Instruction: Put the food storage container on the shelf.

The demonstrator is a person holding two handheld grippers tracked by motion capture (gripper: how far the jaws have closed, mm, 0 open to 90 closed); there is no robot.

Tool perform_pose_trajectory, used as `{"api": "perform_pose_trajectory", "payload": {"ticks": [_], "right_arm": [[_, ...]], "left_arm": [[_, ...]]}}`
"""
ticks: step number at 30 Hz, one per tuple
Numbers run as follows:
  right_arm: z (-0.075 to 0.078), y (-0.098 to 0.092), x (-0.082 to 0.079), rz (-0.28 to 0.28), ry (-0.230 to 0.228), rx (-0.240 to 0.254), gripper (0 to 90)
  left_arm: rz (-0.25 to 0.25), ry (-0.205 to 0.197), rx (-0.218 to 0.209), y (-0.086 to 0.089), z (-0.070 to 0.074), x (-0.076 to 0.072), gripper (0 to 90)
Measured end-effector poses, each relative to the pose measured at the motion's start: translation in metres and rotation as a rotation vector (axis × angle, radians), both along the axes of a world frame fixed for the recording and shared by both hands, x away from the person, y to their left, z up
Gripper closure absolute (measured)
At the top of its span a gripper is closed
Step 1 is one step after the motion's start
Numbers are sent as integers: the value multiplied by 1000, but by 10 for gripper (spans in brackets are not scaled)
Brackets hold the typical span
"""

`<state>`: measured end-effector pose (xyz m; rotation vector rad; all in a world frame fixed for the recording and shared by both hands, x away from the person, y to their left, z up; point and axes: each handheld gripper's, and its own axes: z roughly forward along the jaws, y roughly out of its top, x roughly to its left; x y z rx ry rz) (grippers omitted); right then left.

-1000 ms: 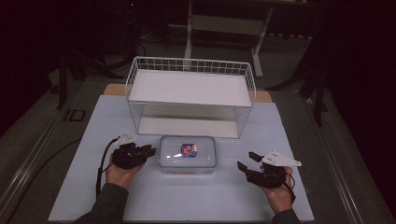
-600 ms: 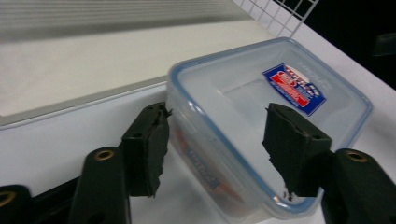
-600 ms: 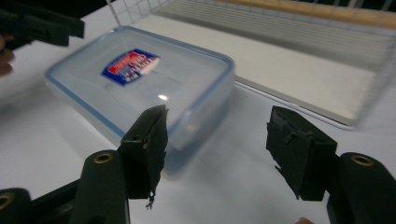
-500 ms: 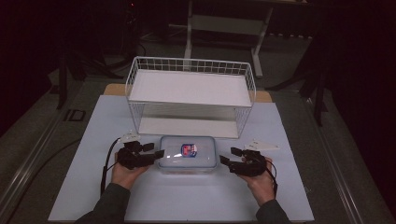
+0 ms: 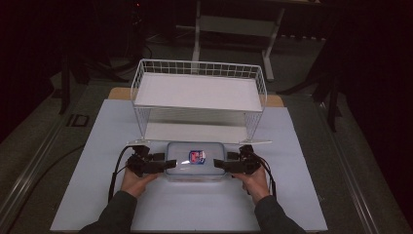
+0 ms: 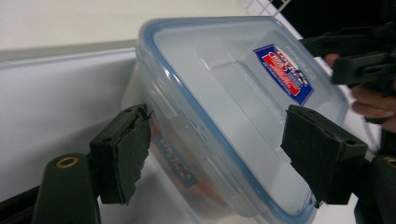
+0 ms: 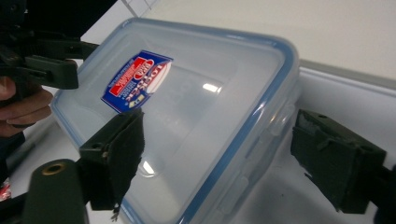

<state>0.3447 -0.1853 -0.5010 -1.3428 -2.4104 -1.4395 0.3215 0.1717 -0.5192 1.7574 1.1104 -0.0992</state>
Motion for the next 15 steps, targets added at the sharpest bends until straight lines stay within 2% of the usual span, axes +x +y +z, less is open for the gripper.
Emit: {"api": "perform_pose_trajectory", "payload": {"ticks": [6, 8, 9, 12, 15], "right_arm": [[-6, 4, 7, 10, 51, 23, 135], [-9, 4, 10, 22, 92, 55, 138], [-11, 4, 11, 32, 110, 62, 124], [-12, 4, 12, 38, 128, 69, 126], [-11, 2, 12, 44, 142, 67, 145]], "left_arm": [[10, 37, -37, 0, -3, 4, 235], [1, 66, -68, 0, -6, 6, 237], [8, 78, -72, 0, -7, 7, 232], [20, 95, -77, -1, -8, 8, 218], [24, 119, -82, 1, -6, 8, 248]]}}
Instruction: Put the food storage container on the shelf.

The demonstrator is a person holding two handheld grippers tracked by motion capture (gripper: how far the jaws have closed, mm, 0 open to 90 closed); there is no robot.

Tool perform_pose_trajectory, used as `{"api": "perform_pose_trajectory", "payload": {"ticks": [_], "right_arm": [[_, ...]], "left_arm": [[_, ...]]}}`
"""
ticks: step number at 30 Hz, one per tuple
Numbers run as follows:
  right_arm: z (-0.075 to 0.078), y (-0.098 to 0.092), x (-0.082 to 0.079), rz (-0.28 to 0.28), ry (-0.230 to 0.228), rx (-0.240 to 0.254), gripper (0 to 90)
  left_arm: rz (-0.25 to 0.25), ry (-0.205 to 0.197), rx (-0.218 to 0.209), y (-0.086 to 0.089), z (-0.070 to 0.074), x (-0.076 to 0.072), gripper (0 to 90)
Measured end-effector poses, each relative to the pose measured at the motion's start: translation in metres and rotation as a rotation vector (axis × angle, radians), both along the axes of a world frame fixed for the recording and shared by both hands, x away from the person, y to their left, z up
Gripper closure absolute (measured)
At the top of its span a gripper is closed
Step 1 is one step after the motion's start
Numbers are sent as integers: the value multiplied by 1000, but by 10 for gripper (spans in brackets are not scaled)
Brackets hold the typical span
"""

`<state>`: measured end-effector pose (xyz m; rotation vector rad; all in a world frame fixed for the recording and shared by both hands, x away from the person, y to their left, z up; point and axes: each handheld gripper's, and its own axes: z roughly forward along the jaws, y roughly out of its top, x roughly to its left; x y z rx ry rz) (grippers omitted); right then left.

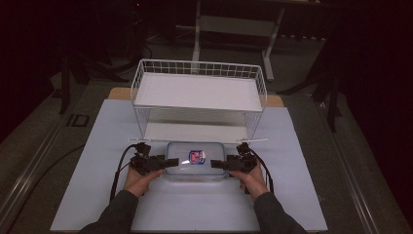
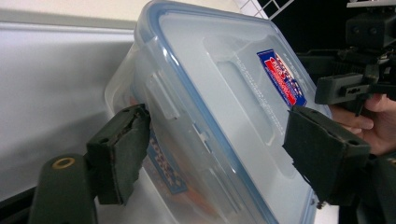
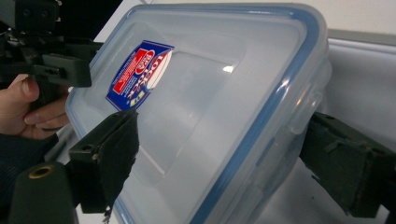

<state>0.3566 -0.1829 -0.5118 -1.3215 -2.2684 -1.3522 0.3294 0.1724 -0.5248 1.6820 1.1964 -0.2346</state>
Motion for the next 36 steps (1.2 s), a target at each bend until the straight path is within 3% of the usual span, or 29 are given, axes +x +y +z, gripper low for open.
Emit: {"api": "perform_pose_trajectory", "payload": {"ticks": [5, 10, 13, 20, 24, 36], "right_arm": [[3, -3, -6, -8, -16, 1, 209], [9, -14, -15, -19, -38, 44, 355], [9, -22, -21, -15, -27, 88, 422], [9, -29, -28, 2, 12, 120, 474], [9, -29, -33, 6, 24, 110, 469], [13, -28, -43, -5, -21, 91, 481]], "left_arm": [[3, -1, -35, 7, 2, -4, 360], [-13, -35, -34, 11, 10, -16, 450], [-25, -53, -30, 13, 13, -24, 500], [-19, -80, -9, 11, 16, -36, 512], [-19, -85, 0, 11, 17, -39, 516], [11, -115, 76, 2, 26, -51, 511]]}}
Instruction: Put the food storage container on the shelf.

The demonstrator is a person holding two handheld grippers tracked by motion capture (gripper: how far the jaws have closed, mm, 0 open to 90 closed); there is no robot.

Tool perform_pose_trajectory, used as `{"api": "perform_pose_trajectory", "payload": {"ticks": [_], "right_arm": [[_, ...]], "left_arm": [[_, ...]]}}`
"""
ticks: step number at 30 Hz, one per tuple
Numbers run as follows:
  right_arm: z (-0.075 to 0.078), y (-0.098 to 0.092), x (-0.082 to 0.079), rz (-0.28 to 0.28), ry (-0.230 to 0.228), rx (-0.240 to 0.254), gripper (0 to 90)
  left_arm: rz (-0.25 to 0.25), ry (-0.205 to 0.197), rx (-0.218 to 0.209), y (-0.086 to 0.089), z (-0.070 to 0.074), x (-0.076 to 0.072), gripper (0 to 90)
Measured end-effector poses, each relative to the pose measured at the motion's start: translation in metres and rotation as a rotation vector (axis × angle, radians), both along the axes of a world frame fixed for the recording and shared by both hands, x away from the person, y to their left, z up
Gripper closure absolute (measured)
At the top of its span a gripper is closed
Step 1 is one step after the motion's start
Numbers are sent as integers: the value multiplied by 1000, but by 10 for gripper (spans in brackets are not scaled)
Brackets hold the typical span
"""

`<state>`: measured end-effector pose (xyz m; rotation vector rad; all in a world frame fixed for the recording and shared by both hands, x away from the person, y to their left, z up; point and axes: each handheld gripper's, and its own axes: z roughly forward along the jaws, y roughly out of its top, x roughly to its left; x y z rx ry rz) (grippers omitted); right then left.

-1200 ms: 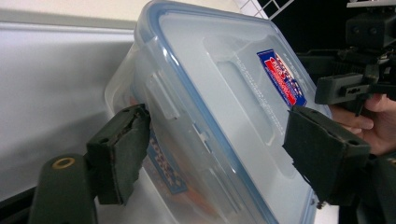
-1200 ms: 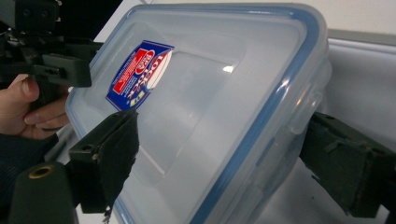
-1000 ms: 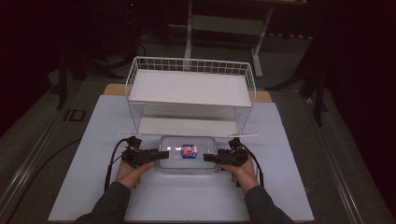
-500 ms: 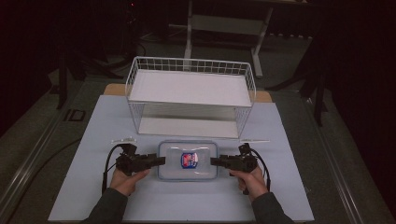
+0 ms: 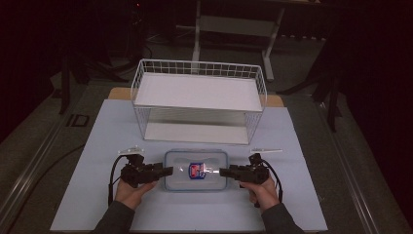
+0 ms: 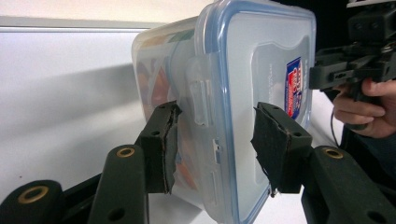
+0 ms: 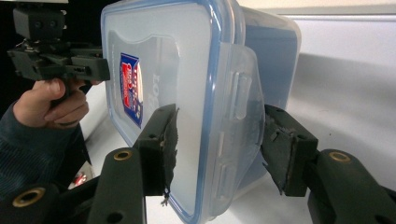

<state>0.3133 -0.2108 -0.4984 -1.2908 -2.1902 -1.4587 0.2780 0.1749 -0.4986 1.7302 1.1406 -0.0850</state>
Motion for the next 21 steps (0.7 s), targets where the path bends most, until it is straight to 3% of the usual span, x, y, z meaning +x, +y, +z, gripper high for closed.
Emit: {"api": "perform_pose_trajectory", "payload": {"ticks": [6, 21], "right_arm": [[9, -2, -4, -16, -49, 20, 484], [18, 2, -9, -26, -124, 21, 485]], "left_arm": [[4, -50, -11, -2, 7, -4, 514], [7, -91, -21, 3, 15, -2, 516]]}}
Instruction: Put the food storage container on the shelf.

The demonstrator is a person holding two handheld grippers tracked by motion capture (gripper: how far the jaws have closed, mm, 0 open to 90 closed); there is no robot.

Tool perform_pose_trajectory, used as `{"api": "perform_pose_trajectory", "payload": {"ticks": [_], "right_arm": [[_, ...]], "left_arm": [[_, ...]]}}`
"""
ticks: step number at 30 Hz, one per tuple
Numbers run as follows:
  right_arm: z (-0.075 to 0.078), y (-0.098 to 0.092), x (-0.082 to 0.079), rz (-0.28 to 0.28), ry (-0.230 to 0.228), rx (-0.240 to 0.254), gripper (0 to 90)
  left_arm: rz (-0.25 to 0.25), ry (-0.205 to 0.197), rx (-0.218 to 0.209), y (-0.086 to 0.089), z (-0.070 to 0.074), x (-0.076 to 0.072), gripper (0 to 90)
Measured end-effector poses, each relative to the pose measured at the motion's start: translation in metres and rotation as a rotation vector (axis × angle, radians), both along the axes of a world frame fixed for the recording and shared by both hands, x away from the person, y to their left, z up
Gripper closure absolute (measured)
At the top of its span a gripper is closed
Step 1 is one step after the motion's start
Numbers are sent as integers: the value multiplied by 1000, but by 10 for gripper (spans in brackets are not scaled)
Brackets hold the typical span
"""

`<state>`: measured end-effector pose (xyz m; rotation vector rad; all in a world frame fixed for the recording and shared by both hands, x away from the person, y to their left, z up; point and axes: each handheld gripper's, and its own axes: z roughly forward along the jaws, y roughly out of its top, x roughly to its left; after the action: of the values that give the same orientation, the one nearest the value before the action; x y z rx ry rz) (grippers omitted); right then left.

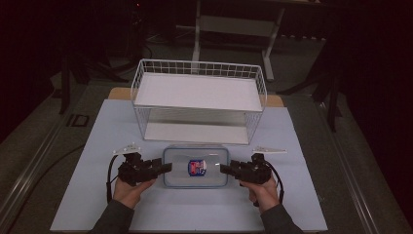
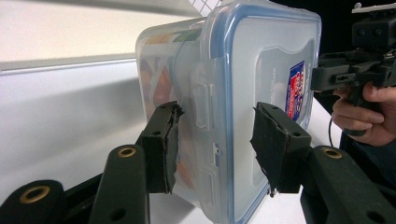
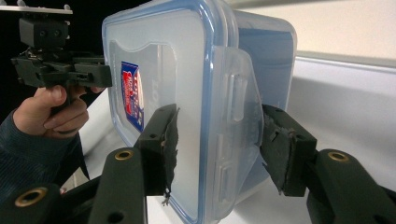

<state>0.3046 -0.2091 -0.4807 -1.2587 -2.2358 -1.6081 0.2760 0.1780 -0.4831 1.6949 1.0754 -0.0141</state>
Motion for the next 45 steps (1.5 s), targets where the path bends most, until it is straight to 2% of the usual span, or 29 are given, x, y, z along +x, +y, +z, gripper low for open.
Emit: {"api": "perform_pose_trajectory", "payload": {"ticks": [8, 25, 34, 45], "right_arm": [[12, 0, -3, -3, -51, -6, 485], [32, 0, -9, -12, -129, 9, 485], [40, 3, -9, -5, -151, 13, 485], [64, -1, -7, -15, -197, 29, 485]], "left_arm": [[3, -42, -4, 0, 9, -1, 517], [9, -114, -15, 1, 31, -6, 518], [19, -128, -18, 3, 40, -8, 518], [8, -172, -8, -1, 70, 0, 519]]}}
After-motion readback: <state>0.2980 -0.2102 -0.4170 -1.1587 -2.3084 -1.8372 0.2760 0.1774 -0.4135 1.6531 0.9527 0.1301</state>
